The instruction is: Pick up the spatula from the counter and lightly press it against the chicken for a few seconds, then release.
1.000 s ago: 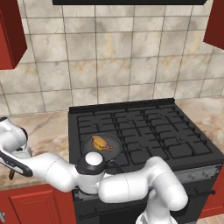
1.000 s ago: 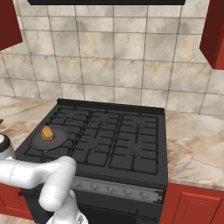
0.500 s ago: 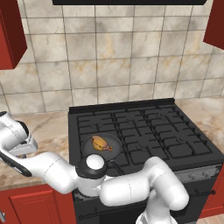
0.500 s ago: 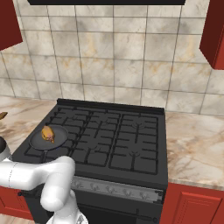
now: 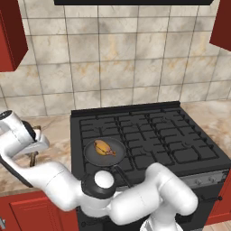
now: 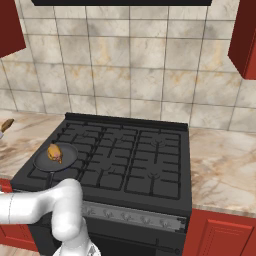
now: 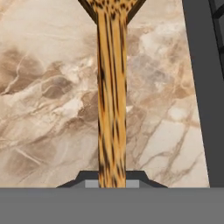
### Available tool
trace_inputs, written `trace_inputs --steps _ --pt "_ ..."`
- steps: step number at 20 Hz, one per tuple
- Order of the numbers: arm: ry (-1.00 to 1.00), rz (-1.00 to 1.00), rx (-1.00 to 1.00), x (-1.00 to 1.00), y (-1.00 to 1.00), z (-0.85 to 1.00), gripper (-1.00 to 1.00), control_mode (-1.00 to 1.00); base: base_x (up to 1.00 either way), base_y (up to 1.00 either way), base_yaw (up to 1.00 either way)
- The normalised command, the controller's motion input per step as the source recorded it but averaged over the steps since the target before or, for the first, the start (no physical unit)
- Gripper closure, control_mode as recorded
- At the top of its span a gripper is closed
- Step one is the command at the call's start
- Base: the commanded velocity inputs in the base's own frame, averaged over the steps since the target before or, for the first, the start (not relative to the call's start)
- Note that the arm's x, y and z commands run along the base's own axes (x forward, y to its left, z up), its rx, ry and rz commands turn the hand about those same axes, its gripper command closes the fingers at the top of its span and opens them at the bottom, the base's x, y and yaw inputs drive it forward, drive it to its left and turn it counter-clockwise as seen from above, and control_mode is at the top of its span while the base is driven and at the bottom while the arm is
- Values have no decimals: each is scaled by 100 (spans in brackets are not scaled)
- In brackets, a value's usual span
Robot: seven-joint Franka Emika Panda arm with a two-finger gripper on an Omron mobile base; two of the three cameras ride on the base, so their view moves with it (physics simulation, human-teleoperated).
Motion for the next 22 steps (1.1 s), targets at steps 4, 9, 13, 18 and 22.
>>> trace_inputs --steps 4,9,13,18,22 --pt "-14 0 7 -12 -86 27 100 -100 0 0 0" --pt "-4 0 22 -10 -58 50 100 -100 0 0 0" --pt "1 -7 20 -12 -50 25 100 -100 0 0 0" --pt "12 -17 17 -3 -39 13 100 -100 0 0 0" --pt "18 -21 18 -2 -25 23 100 -100 0 0 0"
